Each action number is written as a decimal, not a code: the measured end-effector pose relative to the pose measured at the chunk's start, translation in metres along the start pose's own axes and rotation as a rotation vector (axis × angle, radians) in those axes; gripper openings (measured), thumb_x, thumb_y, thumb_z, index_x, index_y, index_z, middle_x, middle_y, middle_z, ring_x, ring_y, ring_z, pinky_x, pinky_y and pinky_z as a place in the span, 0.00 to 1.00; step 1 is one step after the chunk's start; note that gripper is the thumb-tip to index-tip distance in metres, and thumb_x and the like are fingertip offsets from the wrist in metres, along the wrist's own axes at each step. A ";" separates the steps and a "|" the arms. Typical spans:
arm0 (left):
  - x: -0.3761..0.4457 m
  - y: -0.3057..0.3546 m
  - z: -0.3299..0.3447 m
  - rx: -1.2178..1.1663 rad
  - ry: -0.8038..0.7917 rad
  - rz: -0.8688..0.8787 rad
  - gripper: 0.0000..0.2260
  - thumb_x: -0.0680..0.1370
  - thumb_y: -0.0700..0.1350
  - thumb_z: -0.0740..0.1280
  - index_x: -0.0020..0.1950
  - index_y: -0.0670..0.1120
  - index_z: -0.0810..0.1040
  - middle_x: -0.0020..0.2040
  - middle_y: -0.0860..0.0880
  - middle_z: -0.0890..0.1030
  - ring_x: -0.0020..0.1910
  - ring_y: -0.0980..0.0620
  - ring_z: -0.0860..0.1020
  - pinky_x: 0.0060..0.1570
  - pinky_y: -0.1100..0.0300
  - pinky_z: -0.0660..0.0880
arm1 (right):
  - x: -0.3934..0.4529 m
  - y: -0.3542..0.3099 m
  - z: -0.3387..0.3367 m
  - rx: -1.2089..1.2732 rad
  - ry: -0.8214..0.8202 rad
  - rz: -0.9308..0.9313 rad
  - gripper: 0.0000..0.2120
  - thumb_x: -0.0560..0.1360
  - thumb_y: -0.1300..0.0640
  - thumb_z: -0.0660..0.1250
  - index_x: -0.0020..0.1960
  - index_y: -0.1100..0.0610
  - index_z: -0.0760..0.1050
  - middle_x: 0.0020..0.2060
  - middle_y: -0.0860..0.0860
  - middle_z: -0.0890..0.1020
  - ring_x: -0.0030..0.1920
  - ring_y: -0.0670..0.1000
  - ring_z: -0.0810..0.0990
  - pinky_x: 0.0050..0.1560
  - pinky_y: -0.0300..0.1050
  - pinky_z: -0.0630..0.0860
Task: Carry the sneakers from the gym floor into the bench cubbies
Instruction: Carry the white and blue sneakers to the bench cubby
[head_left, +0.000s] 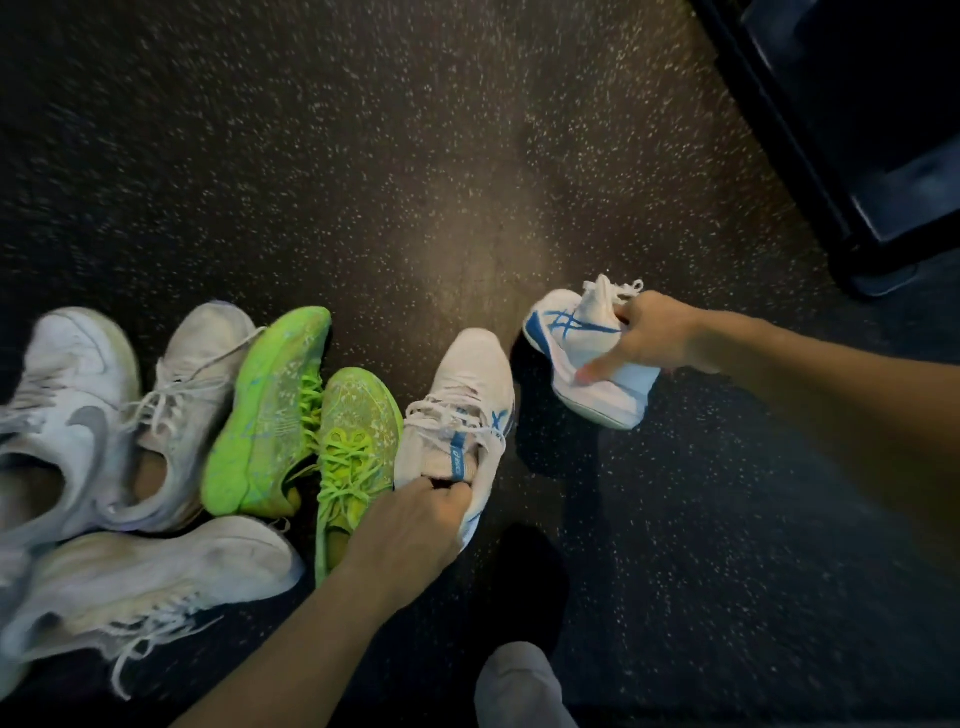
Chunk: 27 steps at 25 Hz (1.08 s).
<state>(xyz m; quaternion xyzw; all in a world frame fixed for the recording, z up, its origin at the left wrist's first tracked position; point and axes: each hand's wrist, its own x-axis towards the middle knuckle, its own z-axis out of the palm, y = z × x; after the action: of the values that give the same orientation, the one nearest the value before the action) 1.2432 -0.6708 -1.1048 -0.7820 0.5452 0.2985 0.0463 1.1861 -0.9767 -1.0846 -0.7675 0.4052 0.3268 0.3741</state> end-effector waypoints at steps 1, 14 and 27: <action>-0.004 -0.001 -0.015 0.026 0.020 -0.002 0.13 0.77 0.52 0.62 0.60 0.49 0.69 0.51 0.48 0.78 0.50 0.47 0.76 0.42 0.53 0.72 | -0.013 -0.006 -0.008 -0.071 -0.003 -0.006 0.32 0.53 0.40 0.81 0.51 0.54 0.77 0.44 0.48 0.79 0.44 0.50 0.78 0.38 0.43 0.74; -0.092 0.018 -0.311 0.293 0.379 -0.008 0.13 0.77 0.53 0.63 0.59 0.51 0.68 0.50 0.50 0.81 0.48 0.47 0.80 0.42 0.53 0.75 | -0.251 -0.119 -0.106 -0.291 0.547 -0.262 0.17 0.69 0.44 0.72 0.46 0.49 0.66 0.39 0.47 0.73 0.36 0.49 0.72 0.32 0.43 0.64; -0.406 0.163 -0.673 0.481 1.027 0.191 0.13 0.75 0.49 0.69 0.56 0.44 0.78 0.45 0.44 0.83 0.38 0.45 0.82 0.35 0.55 0.78 | -0.705 -0.227 -0.255 -0.341 1.231 -0.436 0.15 0.74 0.47 0.67 0.50 0.53 0.65 0.47 0.53 0.80 0.42 0.54 0.78 0.36 0.46 0.71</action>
<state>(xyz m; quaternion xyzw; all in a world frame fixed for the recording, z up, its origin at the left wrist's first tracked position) 1.2876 -0.6693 -0.3035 -0.7415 0.6184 -0.2491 -0.0748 1.1101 -0.8357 -0.3179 -0.9263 0.3231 -0.1938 0.0058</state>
